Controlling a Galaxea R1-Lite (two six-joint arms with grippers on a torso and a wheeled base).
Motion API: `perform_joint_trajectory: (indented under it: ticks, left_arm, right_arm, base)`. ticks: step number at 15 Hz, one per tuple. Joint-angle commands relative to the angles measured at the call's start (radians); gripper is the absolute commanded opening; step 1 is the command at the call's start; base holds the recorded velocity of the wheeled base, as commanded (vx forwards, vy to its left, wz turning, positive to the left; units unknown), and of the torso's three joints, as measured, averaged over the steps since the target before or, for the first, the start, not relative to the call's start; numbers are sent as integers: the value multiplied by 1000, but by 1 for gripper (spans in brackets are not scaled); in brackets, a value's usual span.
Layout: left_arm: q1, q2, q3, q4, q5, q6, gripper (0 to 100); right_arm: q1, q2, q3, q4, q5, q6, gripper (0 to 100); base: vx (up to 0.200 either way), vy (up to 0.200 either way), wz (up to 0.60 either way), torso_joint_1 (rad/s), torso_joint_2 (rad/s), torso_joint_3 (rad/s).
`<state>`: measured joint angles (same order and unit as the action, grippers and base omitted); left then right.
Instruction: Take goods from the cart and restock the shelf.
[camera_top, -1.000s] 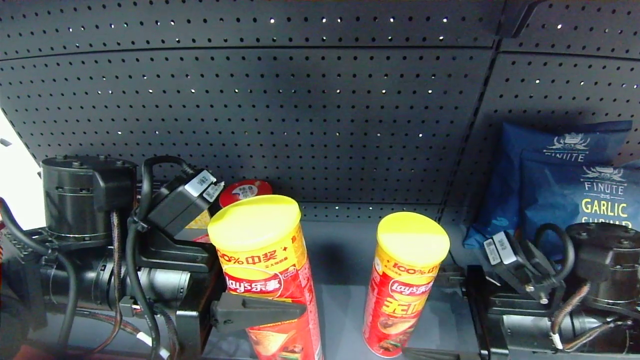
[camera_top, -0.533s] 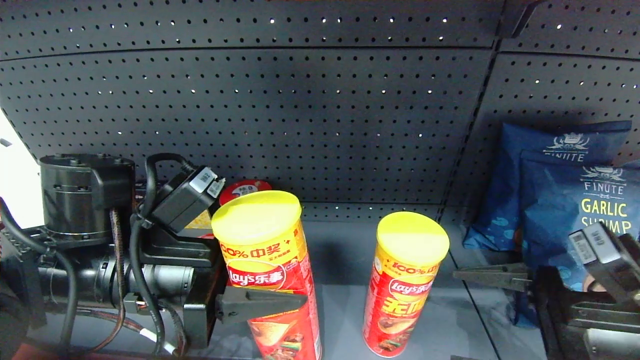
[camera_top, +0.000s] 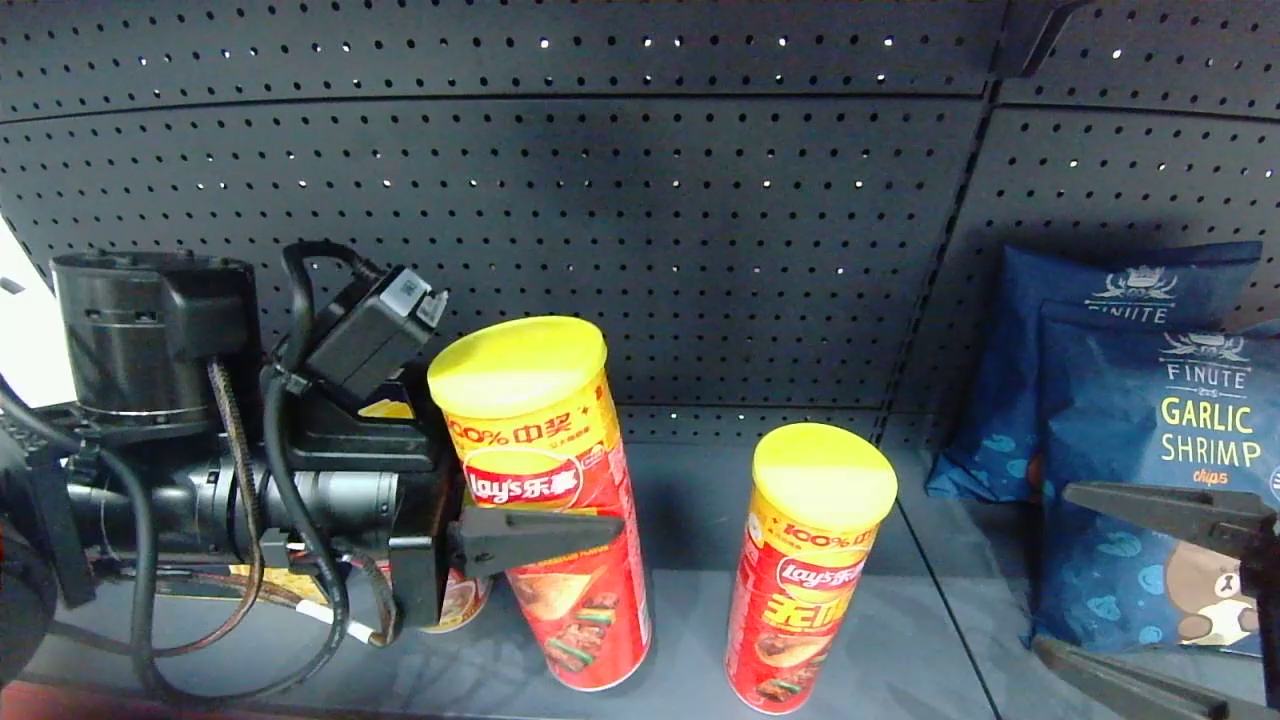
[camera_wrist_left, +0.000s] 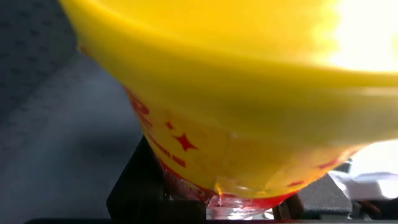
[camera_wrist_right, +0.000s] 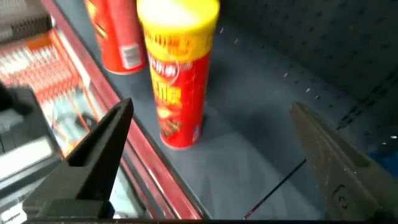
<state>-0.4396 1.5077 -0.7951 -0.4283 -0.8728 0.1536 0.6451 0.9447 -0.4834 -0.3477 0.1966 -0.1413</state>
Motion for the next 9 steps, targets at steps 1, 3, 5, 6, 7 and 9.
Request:
perform_joint_trajectory:
  ticks: [1, 3, 5, 6, 7, 9]
  left_arm:
    - [5, 69, -87, 3, 66, 0, 0]
    - [15, 105, -131, 6, 66, 0, 0]
    - [4, 154, -207, 36, 66, 4, 0]
    - [4, 167, -254, 108, 67, 11, 0]
    - [4, 180, -299, 180, 69, 35, 0]
    - [7, 244, -372, 252, 70, 127, 0]
  right_arm:
    - [-7, -37, -4, -2, -16, 9, 100]
    - [-4, -38, 2, -2, -23, 12, 100]
    - [-7, -52, 8, -2, -23, 25, 100]
    - [-7, -61, 20, -2, -23, 38, 100]
    - [-5, -81, 42, -2, -25, 38, 100]
    - [-7, -112, 82, -2, -25, 40, 100]
  base:
    - [0, 0, 0, 0, 0, 0]
    - [0, 0, 0, 0, 0, 0]
    - [0, 0, 0, 0, 0, 0]
    - [0, 0, 0, 0, 0, 0]
    - [0, 0, 0, 0, 0, 0]
    - [0, 0, 0, 0, 0, 0]
